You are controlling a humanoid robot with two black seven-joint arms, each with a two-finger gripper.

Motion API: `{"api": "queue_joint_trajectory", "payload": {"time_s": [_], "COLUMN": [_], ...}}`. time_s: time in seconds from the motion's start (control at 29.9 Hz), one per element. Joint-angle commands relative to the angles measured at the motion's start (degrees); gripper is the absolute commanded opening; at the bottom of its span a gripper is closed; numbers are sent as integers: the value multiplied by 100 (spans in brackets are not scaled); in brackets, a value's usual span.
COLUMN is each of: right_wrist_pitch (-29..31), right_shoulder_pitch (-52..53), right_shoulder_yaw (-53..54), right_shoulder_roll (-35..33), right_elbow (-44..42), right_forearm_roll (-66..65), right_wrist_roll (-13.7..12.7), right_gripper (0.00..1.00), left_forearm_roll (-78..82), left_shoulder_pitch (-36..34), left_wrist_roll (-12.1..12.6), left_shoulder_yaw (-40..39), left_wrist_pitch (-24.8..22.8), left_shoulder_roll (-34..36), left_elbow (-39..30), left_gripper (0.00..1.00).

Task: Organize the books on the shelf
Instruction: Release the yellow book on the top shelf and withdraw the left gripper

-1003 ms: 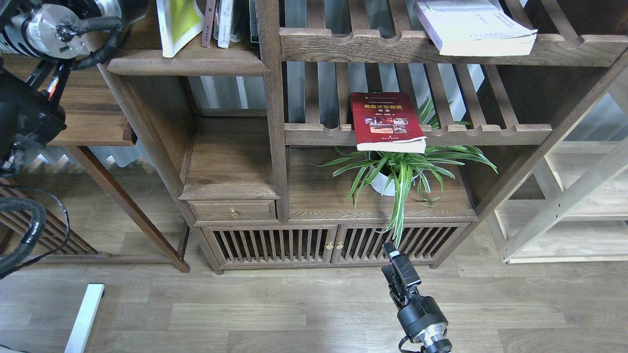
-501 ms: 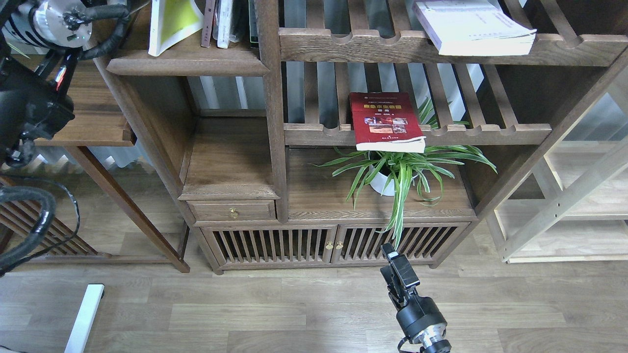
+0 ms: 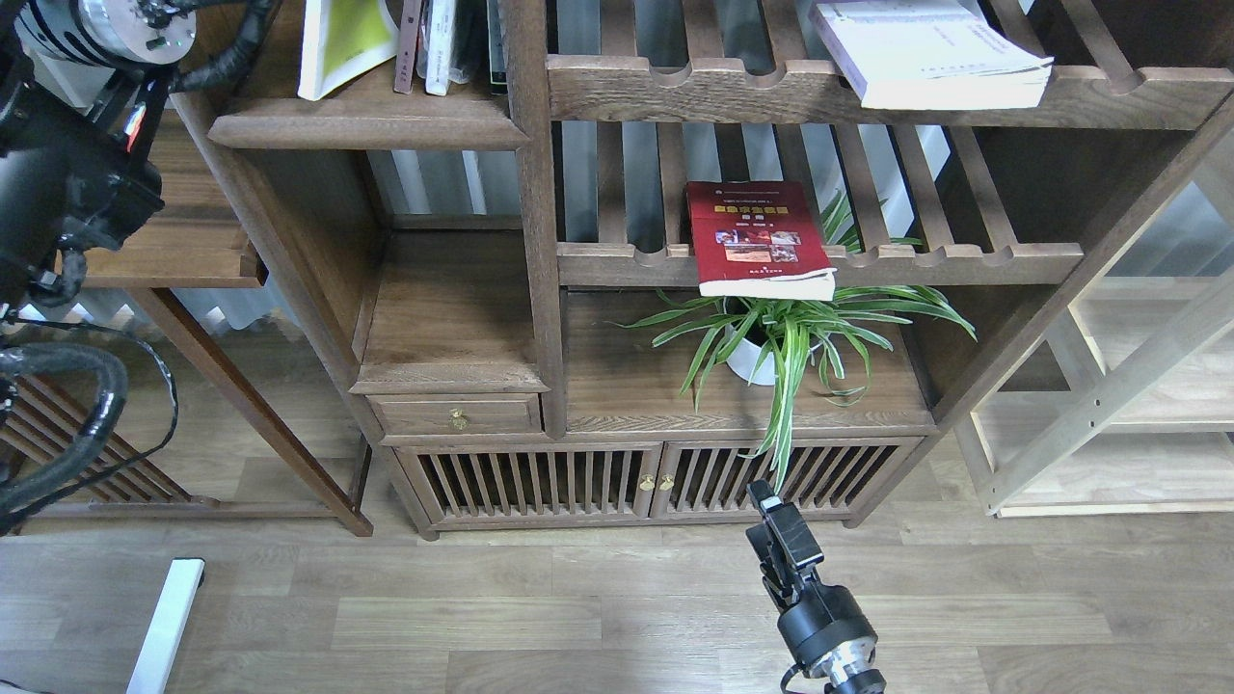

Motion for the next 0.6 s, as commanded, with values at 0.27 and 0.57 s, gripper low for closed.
{"api": "queue_joint_trajectory", "payload": {"time_s": [0.27, 0.57], "right_wrist_pitch": [0, 0], "right_shoulder_pitch": [0, 0], "right_shoulder_yaw": [5, -3], "right_shoulder_roll": [0, 0], "right_elbow": [0, 0], "right_forearm_roll": [0, 0], "right_wrist_roll": [0, 0], "right_gripper": [99, 99], "left_forearm_roll": [-97, -291], "left_shoulder_pitch": [-156, -481], "left_wrist_roll": [-290, -396], "left_shoulder_yaw": [-35, -35], "left_wrist_pitch": [8, 78], "left_shoulder_roll": [-237, -299], "left_elbow": [229, 282], "left_gripper": [31, 31]}}
